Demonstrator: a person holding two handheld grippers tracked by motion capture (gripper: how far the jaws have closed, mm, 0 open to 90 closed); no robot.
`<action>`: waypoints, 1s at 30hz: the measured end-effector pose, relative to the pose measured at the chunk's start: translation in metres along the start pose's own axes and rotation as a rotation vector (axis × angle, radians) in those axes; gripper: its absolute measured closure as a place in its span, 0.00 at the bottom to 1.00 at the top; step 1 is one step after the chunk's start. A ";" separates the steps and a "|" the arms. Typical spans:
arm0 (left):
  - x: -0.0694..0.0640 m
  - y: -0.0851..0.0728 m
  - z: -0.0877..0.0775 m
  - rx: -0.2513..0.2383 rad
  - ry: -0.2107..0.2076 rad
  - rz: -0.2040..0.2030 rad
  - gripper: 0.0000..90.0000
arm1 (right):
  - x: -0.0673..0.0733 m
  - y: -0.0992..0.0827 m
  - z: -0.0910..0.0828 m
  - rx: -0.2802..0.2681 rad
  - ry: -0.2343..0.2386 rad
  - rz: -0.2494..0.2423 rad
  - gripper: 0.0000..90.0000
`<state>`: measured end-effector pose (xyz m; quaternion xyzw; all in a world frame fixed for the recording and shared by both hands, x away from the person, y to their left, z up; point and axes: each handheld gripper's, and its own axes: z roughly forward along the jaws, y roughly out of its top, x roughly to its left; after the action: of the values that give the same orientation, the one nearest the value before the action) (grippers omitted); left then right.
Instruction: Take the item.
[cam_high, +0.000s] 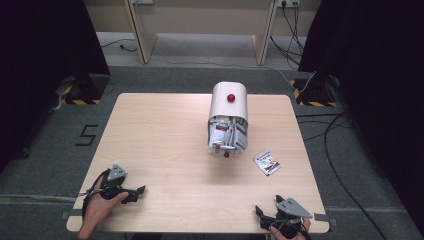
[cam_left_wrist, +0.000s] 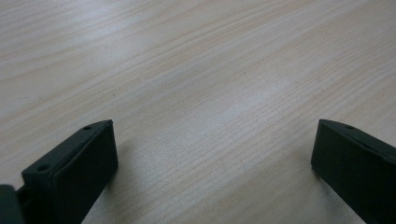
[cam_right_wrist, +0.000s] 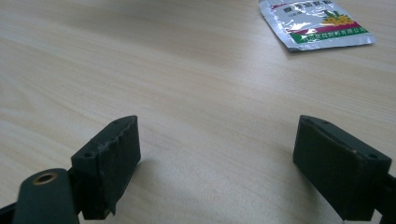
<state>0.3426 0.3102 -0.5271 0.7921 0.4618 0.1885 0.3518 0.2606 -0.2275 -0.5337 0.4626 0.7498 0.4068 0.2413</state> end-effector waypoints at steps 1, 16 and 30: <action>0.000 0.000 0.000 0.000 0.000 0.000 0.00 | 0.002 -0.003 -0.001 -0.008 0.000 -0.023 0.17; 0.000 0.000 0.000 0.000 0.002 -0.002 0.00 | 0.004 -0.015 -0.002 -0.082 0.037 -0.046 0.13; 0.000 0.000 0.000 0.000 0.001 -0.002 0.00 | 0.007 -0.013 0.002 -0.084 0.048 -0.048 0.12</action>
<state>0.3423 0.3101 -0.5271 0.7915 0.4628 0.1888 0.3516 0.2523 -0.2233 -0.5455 0.4241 0.7486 0.4431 0.2518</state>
